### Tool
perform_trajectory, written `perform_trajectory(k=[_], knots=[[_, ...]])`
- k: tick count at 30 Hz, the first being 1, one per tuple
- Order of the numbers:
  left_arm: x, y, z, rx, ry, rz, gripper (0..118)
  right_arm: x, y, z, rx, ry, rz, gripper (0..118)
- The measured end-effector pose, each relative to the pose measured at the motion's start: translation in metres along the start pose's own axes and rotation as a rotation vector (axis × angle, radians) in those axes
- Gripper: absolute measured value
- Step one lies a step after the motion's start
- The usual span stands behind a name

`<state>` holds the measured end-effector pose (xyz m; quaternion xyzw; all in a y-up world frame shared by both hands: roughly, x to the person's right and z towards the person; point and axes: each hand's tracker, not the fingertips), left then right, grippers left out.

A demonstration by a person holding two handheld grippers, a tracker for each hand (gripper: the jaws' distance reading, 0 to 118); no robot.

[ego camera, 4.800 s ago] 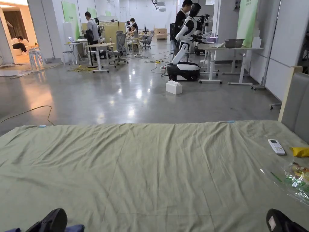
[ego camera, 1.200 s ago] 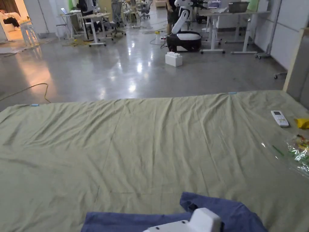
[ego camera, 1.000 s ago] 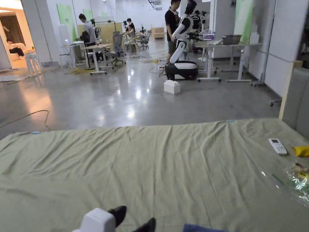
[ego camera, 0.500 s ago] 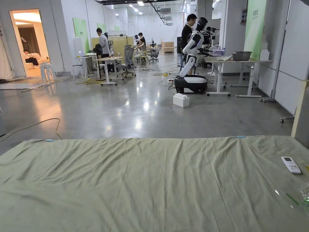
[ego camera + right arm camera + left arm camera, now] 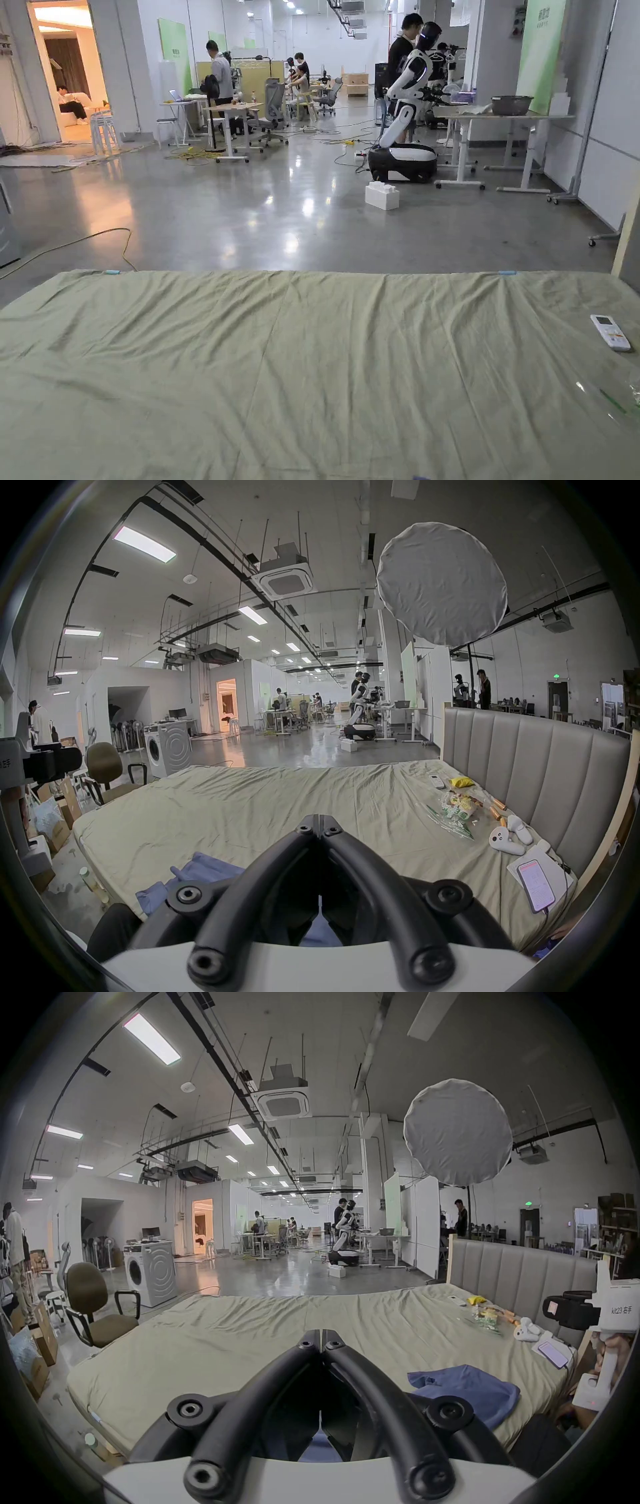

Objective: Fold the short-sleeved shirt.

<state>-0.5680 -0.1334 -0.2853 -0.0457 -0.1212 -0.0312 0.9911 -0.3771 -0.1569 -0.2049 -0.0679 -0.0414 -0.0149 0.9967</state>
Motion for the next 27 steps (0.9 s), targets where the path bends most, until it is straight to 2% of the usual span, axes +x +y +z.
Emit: perform_trajectory(k=[10, 15, 19, 21, 23, 25, 27], knots=[[-0.005, -0.005, -0.013, -0.062, -0.02, 0.047, 0, -0.005, -0.001, -0.005, -0.016, 0.013, 0.014, 1], [-0.008, -0.02, -0.039, -0.18, -0.085, 0.097, 0, -0.004, -0.013, -0.012, -0.07, 0.016, 0.011, 1], [-0.017, -0.038, -0.087, -0.323, -0.153, 0.178, 1, 0.0, -0.026, -0.017, -0.121, 0.01, 0.007, 1], [-0.027, -0.042, -0.119, -0.426, -0.213, 0.291, 13, 0.004, -0.035, -0.021, -0.153, 0.004, -0.009, 1], [-0.036, -0.056, -0.166, -0.512, -0.215, 0.367, 36, 0.009, -0.044, -0.026, -0.197, -0.01, -0.016, 1], [-0.036, -0.083, -0.211, -0.611, -0.201, 0.36, 64, 0.015, -0.05, -0.028, -0.223, -0.022, -0.014, 1], [-0.032, -0.121, -0.25, -0.703, -0.174, 0.305, 67, 0.021, -0.054, -0.029, -0.25, -0.034, -0.026, 1]])
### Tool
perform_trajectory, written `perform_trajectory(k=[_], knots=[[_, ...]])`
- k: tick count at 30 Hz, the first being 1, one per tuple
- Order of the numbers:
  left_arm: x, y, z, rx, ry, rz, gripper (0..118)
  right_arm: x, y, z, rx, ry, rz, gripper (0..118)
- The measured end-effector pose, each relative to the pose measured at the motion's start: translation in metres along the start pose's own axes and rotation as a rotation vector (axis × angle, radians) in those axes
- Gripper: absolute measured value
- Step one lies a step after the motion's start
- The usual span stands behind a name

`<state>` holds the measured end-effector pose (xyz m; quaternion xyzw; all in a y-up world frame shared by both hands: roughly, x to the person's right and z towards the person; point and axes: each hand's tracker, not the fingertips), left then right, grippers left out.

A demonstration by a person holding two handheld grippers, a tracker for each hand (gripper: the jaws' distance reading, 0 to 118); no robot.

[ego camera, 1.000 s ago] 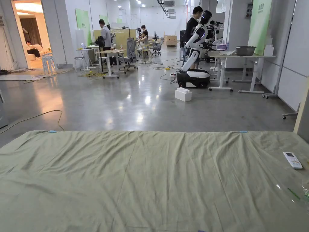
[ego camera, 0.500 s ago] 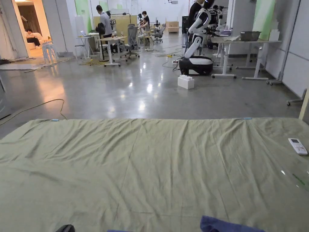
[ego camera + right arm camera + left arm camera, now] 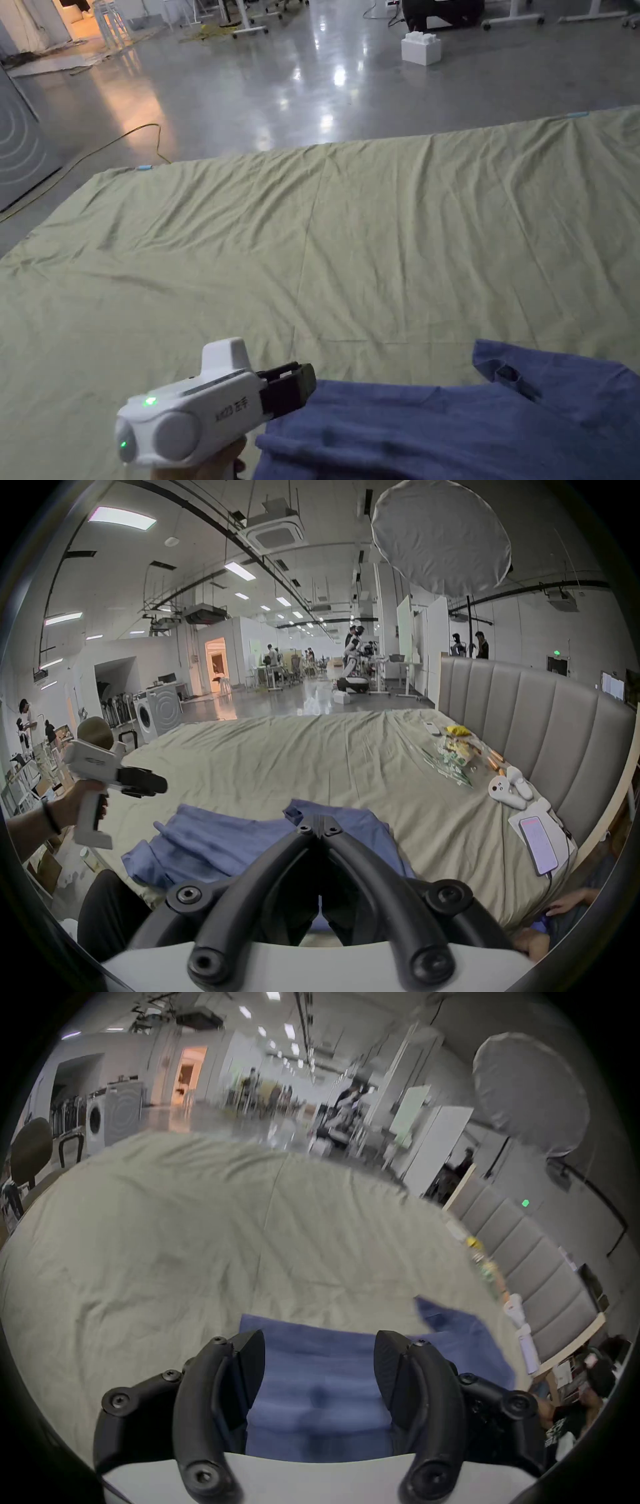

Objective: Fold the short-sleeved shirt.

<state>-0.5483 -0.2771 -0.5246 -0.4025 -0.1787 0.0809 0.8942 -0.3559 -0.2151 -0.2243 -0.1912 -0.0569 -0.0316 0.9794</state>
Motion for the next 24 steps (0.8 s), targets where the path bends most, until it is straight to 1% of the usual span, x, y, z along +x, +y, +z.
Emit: perform_trajectory(k=[1, 5, 7, 8, 9, 10, 11, 12, 13, 14, 15, 17, 20, 21, 22, 23, 24], knots=[[-0.004, -0.004, -0.027, -0.047, 0.042, -0.013, 67, 0.004, -0.002, -0.001, -0.014, -0.008, -0.008, 1], [-0.02, -0.014, -0.087, -0.159, 0.094, -0.019, 67, 0.018, -0.009, -0.003, -0.05, -0.049, -0.035, 1], [-0.025, -0.039, -0.111, -0.227, 0.133, -0.098, 67, 0.023, -0.013, -0.004, -0.068, -0.075, -0.045, 0], [-0.026, -0.048, -0.119, -0.249, 0.15, -0.117, 65, 0.025, -0.015, -0.005, -0.074, -0.088, -0.045, 1], [-0.025, -0.054, -0.122, -0.26, 0.154, -0.128, 60, 0.027, -0.016, -0.005, -0.08, -0.094, -0.044, 1], [-0.024, -0.056, -0.124, -0.254, 0.16, -0.135, 50, 0.028, -0.017, -0.006, -0.088, -0.097, -0.04, 0], [-0.024, -0.058, -0.127, -0.244, 0.182, -0.151, 37, 0.029, -0.018, -0.007, -0.091, -0.1, -0.035, 1], [-0.021, -0.055, -0.125, -0.244, 0.176, -0.148, 12, 0.029, -0.019, -0.007, -0.092, -0.103, -0.029, 1], [-0.018, -0.054, -0.122, -0.24, 0.165, -0.147, 5, 0.03, -0.02, -0.008, -0.092, -0.102, -0.027, 1], [-0.01, -0.046, -0.118, -0.25, 0.122, -0.106, 5, 0.031, -0.02, -0.011, -0.094, -0.099, -0.027, 1], [-0.009, -0.049, -0.13, -0.261, 0.166, -0.103, 5, 0.031, -0.019, -0.014, -0.098, -0.094, -0.028, 1], [-0.009, -0.072, -0.142, -0.275, 0.204, -0.196, 5, 0.033, -0.013, -0.024, -0.097, -0.075, -0.013, 1], [-0.008, -0.076, -0.151, -0.3, 0.219, -0.215, 5, 0.042, 0.007, -0.063, -0.092, -0.029, 0.072, 1], [-0.009, -0.075, -0.15, -0.315, 0.217, -0.213, 5, 0.047, 0.015, -0.085, -0.133, -0.029, 0.094, 1], [-0.009, -0.073, -0.15, -0.33, 0.213, -0.21, 5, 0.054, 0.016, -0.11, -0.28, -0.084, 0.002, 9], [-0.009, -0.071, -0.149, -0.343, 0.209, -0.208, 5, 0.062, 0.024, -0.135, -0.256, -0.099, 0.04, 24], [-0.009, -0.071, -0.149, -0.356, 0.206, -0.209, 5, 0.076, 0.022, -0.163, -0.344, -0.054, -0.033, 45]])
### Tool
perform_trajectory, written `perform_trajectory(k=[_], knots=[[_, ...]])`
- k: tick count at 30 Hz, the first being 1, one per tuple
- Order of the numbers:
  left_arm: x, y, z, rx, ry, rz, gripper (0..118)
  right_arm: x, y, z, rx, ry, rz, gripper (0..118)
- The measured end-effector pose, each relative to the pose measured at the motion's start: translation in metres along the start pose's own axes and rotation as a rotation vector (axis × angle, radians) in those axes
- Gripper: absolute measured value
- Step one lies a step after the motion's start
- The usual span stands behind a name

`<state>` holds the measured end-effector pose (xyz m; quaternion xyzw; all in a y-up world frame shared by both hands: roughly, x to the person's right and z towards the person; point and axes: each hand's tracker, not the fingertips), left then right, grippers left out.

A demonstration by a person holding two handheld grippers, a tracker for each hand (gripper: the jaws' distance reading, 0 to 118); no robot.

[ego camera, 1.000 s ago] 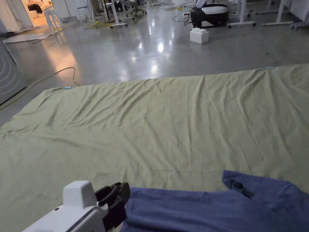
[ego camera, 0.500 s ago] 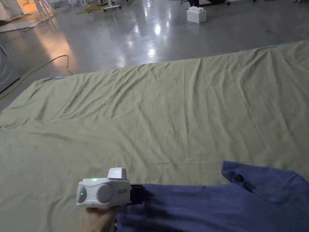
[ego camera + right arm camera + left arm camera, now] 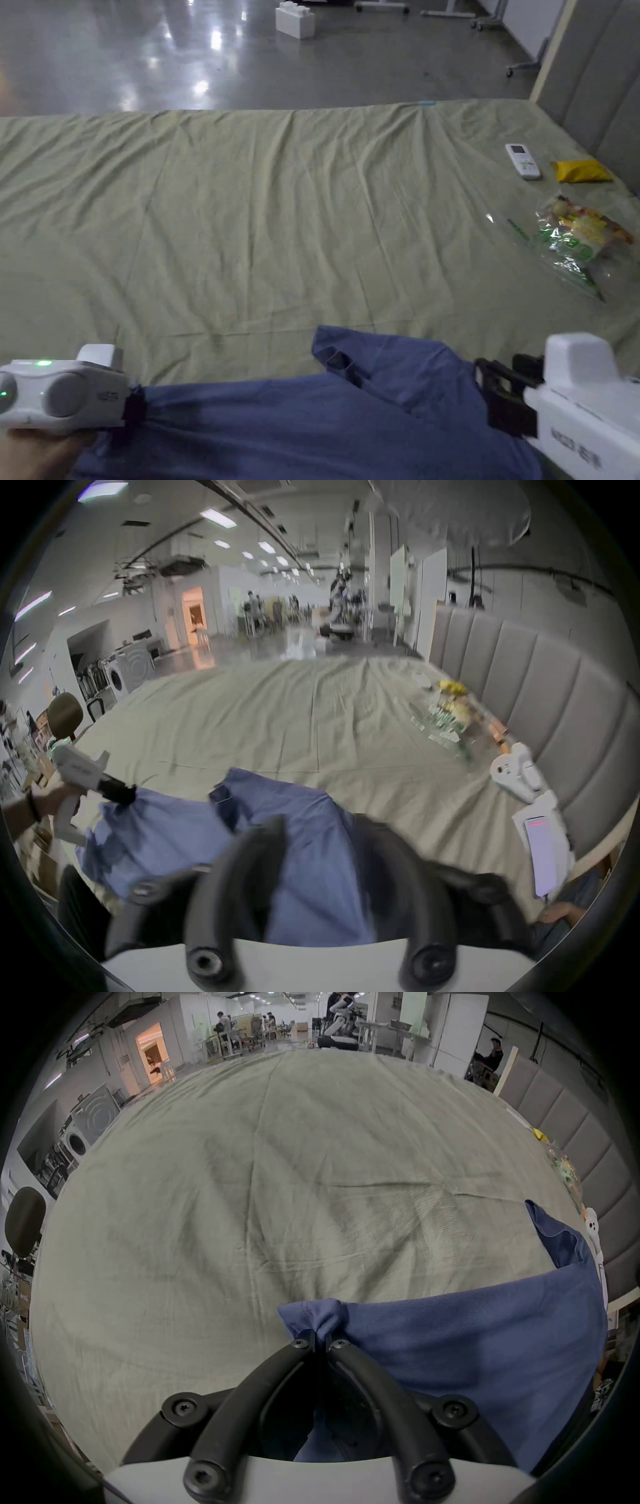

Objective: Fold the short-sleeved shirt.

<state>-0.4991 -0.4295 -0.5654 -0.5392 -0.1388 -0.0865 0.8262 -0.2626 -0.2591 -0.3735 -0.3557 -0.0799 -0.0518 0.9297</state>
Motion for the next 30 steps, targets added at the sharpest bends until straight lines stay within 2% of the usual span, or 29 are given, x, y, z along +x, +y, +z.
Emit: perform_trajectory(k=[1, 2, 4, 8, 11, 13, 14, 15, 17, 18, 19, 22, 25, 27, 30], knots=[[-0.001, 0.001, 0.001, -0.013, -0.006, 0.0, 5, 0.009, 0.012, -0.026, -0.032, 0.027, -0.016, 68], [-0.001, 0.002, 0.001, -0.02, -0.009, 0.002, 5, 0.014, 0.019, -0.047, -0.082, 0.048, -0.038, 77], [-0.001, 0.001, 0.001, -0.03, -0.013, -0.004, 5, 0.023, 0.03, -0.09, -0.162, 0.067, -0.039, 79], [0.002, -0.003, 0.009, -0.035, -0.028, -0.008, 5, 0.021, 0.038, -0.151, -0.294, 0.054, 0.091, 79], [0.002, 0.0, 0.014, -0.036, -0.04, 0.007, 5, 0.022, 0.036, -0.186, -0.373, 0.036, 0.081, 79], [0.004, -0.002, 0.013, -0.035, -0.036, 0.0, 5, 0.021, 0.031, -0.2, -0.444, 0.058, 0.086, 78], [0.005, -0.003, 0.013, -0.035, -0.033, -0.007, 5, 0.019, 0.031, -0.199, -0.413, 0.042, 0.112, 77], [0.005, -0.004, 0.013, -0.035, -0.031, -0.012, 5, 0.017, 0.032, -0.193, -0.402, 0.049, 0.136, 69], [0.004, -0.004, 0.013, -0.034, -0.03, -0.012, 5, 0.015, 0.033, -0.184, -0.373, 0.06, 0.154, 35], [0.005, -0.005, 0.014, -0.031, -0.029, -0.011, 5, 0.015, 0.033, -0.181, -0.364, 0.081, 0.158, 14], [0.005, -0.006, 0.014, -0.027, -0.027, -0.011, 5, 0.014, 0.033, -0.179, -0.368, 0.112, 0.156, 8], [0.006, -0.007, 0.016, 0.002, -0.011, -0.001, 5, 0.01, 0.034, -0.17, -0.37, 0.116, 0.089, 7], [0.003, 0.0, 0.043, 0.074, -0.028, 0.047, 5, 0.019, 0.038, -0.144, -0.288, 0.169, -0.057, 6], [0.0, 0.01, 0.107, 0.185, -0.149, 0.119, 5, 0.023, 0.047, -0.114, -0.198, 0.215, -0.117, 6], [-0.014, 0.021, 0.206, 0.401, -0.214, 0.169, 5, 0.029, 0.065, -0.058, -0.064, 0.288, -0.183, 5]])
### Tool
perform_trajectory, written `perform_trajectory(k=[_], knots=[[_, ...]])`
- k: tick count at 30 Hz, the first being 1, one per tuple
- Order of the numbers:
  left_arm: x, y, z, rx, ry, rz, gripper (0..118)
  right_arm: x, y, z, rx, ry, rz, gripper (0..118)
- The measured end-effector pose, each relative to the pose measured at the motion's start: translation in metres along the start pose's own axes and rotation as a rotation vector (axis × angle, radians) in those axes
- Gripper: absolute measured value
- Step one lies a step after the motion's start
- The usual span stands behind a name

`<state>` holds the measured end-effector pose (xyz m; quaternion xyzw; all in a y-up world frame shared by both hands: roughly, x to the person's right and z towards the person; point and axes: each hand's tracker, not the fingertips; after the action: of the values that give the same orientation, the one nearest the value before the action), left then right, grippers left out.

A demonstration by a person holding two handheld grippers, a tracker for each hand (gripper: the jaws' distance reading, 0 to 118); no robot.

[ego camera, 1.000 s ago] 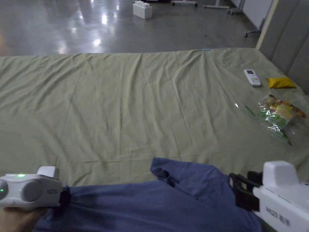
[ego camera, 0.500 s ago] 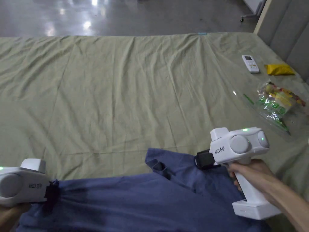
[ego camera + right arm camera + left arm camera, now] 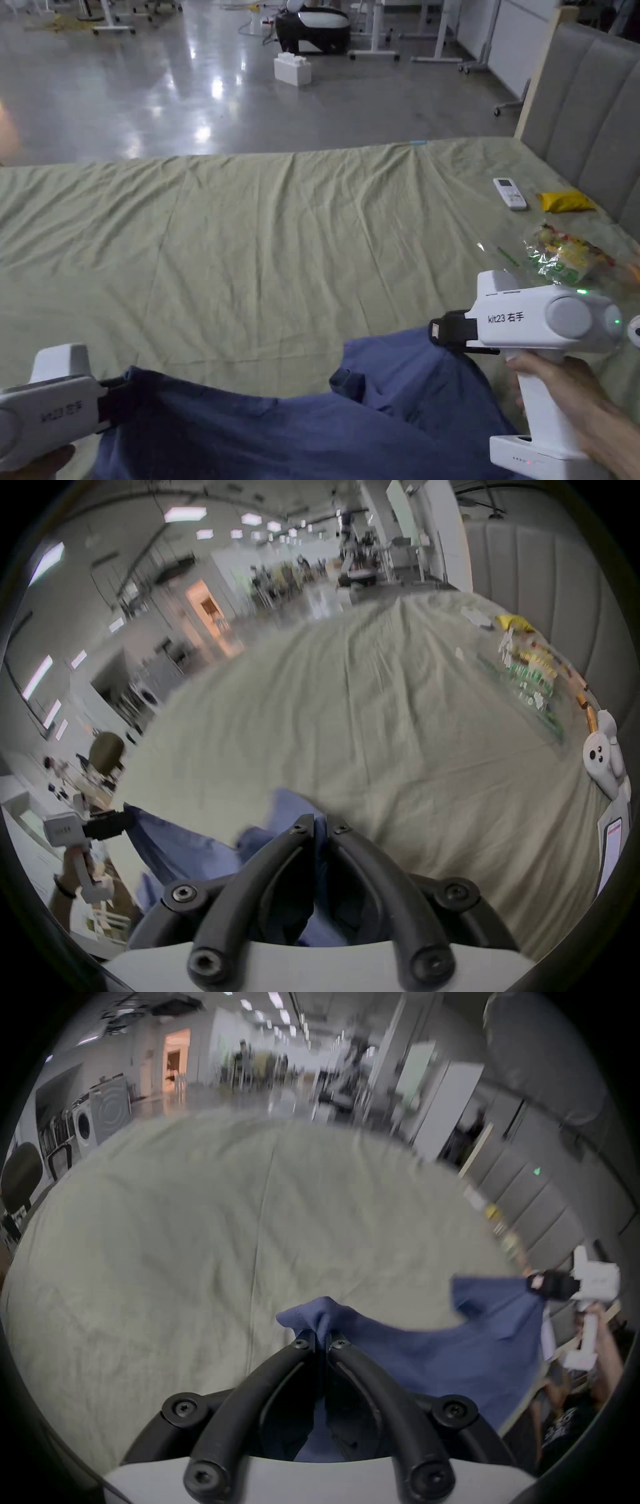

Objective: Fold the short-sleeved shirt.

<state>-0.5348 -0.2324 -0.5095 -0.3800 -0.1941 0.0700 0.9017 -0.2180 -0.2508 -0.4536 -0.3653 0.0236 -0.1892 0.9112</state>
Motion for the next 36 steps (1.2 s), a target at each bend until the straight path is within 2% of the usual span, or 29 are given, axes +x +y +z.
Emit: perform_trajectory(k=[7, 10, 14, 16, 22, 24, 27, 29, 36], knots=[[0.023, 0.097, 0.204, 0.402, -0.13, -0.013, 5, -0.071, 0.046, 0.132, 0.337, 0.054, 0.107, 5], [0.033, 0.126, 0.261, 0.529, -0.126, -0.054, 5, -0.1, 0.074, 0.184, 0.49, 0.043, 0.147, 5], [0.042, 0.161, 0.3, 0.65, -0.084, -0.093, 5, -0.129, 0.116, 0.24, 0.646, -0.003, 0.184, 5], [0.043, 0.175, 0.31, 0.703, -0.053, -0.097, 5, -0.143, 0.133, 0.261, 0.7, -0.062, 0.213, 5], [0.044, 0.203, 0.341, 0.762, -0.054, -0.083, 5, -0.15, 0.165, 0.287, 0.767, -0.103, 0.24, 5], [0.041, 0.212, 0.343, 0.773, -0.039, -0.084, 5, -0.153, 0.173, 0.292, 0.802, -0.127, 0.253, 5], [0.039, 0.225, 0.345, 0.796, -0.022, -0.071, 5, -0.157, 0.181, 0.293, 0.831, -0.157, 0.226, 5], [0.038, 0.232, 0.349, 0.809, -0.04, -0.042, 5, -0.159, 0.185, 0.292, 0.85, -0.176, 0.233, 5], [0.042, 0.238, 0.331, 0.806, -0.015, -0.067, 5, -0.173, 0.207, 0.295, 0.9, -0.222, 0.272, 5]])
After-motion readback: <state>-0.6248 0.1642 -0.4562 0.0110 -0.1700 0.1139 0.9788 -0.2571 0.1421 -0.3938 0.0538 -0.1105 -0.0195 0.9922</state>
